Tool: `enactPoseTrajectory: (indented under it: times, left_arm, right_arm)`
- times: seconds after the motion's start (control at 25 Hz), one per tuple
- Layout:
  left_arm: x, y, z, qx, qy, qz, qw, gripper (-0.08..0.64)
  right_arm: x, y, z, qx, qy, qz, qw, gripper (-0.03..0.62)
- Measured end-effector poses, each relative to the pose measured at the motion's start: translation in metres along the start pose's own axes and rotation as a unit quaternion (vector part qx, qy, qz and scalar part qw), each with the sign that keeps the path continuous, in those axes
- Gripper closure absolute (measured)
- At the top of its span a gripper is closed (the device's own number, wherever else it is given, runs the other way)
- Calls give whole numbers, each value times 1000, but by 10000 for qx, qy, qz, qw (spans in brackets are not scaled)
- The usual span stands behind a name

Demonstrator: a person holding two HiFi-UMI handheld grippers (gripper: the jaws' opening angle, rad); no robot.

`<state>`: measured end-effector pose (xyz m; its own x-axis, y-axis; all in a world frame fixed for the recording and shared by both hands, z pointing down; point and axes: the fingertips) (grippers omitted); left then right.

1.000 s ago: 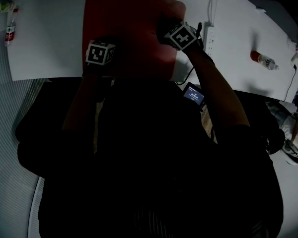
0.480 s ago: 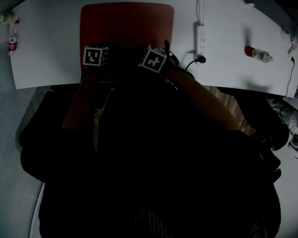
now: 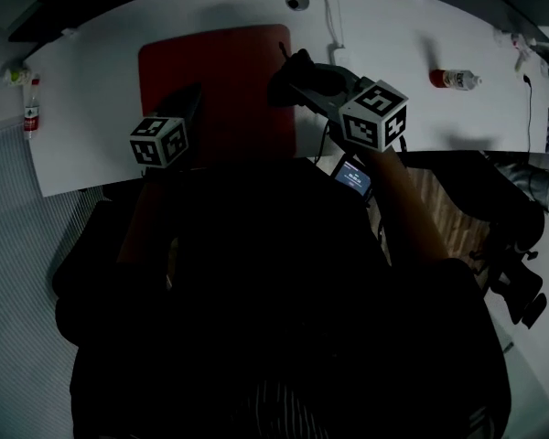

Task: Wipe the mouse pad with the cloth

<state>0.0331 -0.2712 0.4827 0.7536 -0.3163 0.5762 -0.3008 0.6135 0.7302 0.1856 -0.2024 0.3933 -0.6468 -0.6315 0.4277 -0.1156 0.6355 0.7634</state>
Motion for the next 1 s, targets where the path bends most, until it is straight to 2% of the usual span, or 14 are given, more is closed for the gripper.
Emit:
enactPoseTrajectory:
  times: [0.12, 0.24, 0.36, 0.4, 0.56, 0.72, 1.0]
  left_arm:
    - [-12, -57, -40, 280, 102, -428, 9986, 560]
    - [-25, -110, -90, 602, 465, -1071, 9913, 560]
    - [-35, -143, -134, 1638, 538, -1391, 9752, 561]
    - [-38, -150, -147, 1842, 563, -1463, 9703, 561]
    - [-64, -182, -180, 1725, 778, -1887, 9636, 561]
    - [-79, -208, -198, 1926, 844, -2044, 9560, 561]
    - [-84, -219, -229, 2101, 981, -2225, 9470, 561]
  right_arm:
    - [-43, -46, 7, -225, 108, -663, 9975, 492]
    - [-80, -76, 20, -393, 101, -1150, 9925, 492]
    - [-107, -95, 35, -638, 89, -1503, 9865, 492]
    - [-115, -99, 39, -718, 118, -1584, 9847, 492]
    - [-123, -112, 50, -938, 234, -1799, 9789, 494]
    - [-125, -116, 54, -924, 170, -1973, 9758, 494]
    - [-147, -115, 56, -998, 117, -2132, 9718, 494]
Point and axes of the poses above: the fingertips, and each gripper's own axes: x forward along the fingers, z to its left, y out of its underside, and after that the axes turned 2 degrees about x, right-handed
